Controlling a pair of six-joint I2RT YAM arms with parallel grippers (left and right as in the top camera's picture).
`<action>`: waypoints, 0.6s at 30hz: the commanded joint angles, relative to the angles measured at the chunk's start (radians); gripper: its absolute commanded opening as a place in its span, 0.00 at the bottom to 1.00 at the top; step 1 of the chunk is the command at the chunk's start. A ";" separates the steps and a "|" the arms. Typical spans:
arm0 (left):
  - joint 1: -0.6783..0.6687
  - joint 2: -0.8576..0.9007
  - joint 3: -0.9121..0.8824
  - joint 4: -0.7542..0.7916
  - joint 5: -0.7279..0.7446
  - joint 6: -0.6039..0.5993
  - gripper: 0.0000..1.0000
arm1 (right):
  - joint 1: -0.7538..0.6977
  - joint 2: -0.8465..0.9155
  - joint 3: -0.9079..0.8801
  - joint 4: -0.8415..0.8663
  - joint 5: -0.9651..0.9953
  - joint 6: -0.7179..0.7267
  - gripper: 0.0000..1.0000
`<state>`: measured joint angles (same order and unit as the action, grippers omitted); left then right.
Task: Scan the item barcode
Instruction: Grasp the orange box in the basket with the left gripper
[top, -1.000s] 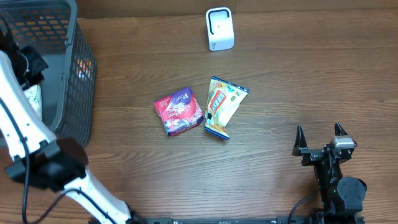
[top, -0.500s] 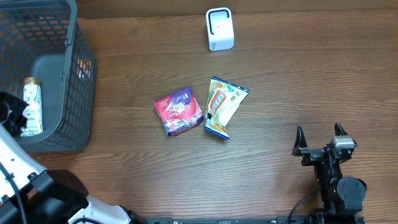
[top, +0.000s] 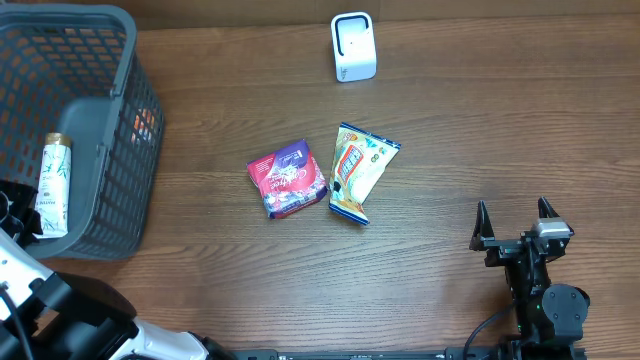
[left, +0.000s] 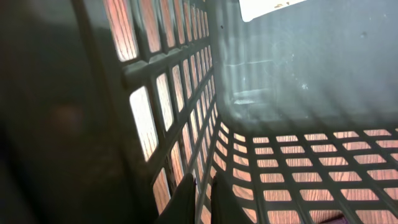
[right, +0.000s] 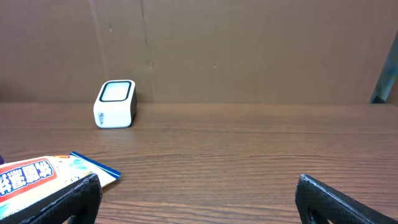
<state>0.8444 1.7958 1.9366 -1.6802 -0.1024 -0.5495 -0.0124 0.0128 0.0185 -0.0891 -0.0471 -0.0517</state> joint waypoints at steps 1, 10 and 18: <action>0.008 -0.089 -0.003 -0.010 -0.037 -0.038 0.04 | 0.004 -0.010 -0.010 0.007 0.001 0.002 1.00; 0.007 -0.256 -0.043 -0.010 0.030 -0.088 0.04 | 0.004 -0.010 -0.010 0.007 0.001 0.002 1.00; 0.007 -0.326 -0.159 0.018 0.015 -0.130 0.04 | 0.004 -0.010 -0.010 0.007 0.001 0.002 1.00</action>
<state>0.8452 1.4685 1.8168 -1.6836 -0.0792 -0.6476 -0.0124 0.0128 0.0185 -0.0895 -0.0479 -0.0517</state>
